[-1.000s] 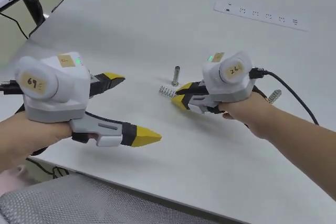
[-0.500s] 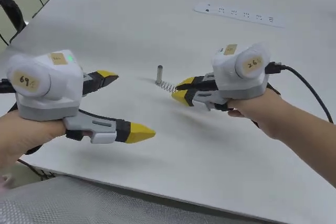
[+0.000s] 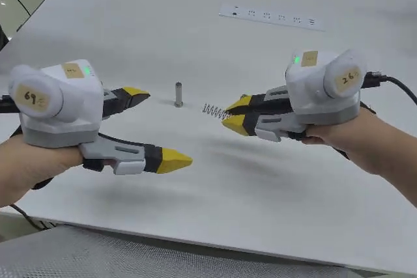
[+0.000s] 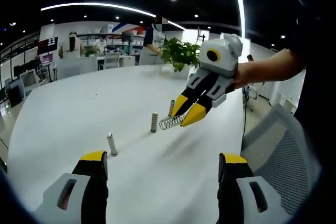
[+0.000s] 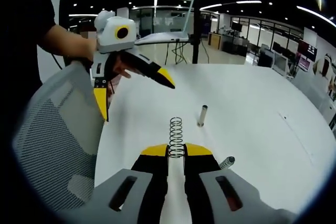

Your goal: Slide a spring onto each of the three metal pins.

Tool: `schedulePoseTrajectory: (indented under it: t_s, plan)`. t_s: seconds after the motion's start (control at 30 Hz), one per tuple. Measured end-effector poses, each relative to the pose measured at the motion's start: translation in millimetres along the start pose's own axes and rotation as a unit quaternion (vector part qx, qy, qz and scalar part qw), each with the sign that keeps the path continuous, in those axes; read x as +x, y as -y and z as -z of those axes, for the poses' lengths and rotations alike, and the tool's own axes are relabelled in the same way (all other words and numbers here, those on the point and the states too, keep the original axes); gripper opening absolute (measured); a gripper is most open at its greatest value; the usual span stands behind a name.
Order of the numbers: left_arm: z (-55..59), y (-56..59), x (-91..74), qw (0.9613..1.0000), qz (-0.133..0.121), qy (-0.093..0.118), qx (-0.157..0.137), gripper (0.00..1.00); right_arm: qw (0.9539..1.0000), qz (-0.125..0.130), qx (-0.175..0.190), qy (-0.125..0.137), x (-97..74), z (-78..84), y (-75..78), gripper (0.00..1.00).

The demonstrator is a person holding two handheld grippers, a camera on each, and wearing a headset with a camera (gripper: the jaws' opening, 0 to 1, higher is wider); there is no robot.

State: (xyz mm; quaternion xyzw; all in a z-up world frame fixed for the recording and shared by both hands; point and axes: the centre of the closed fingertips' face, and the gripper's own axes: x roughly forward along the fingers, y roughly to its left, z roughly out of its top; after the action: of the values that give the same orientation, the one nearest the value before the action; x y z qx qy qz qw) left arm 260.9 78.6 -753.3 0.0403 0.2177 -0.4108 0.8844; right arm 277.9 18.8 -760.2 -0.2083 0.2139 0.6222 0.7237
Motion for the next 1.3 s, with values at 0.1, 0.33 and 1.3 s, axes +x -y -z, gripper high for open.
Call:
schedulePoseTrajectory:
  t_s: [0.1,0.33,1.3]
  plan:
    - [-2.0,3.6,5.6,0.9999,0.01,-0.002,0.004,0.83,1.0,-0.001,-0.004,-0.001,-4.6,2.6,-1.9,0.08]
    - [-6.2,11.8,13.6,0.9994,0.034,-0.001,0.011,0.75,0.9999,-0.01,-0.009,-0.005,-8.8,9.9,-4.1,0.08]
    - [-17.8,34.1,48.2,0.9933,0.114,-0.001,0.019,0.27,0.9977,-0.041,-0.047,-0.028,-14.4,17.0,-17.7,0.08]
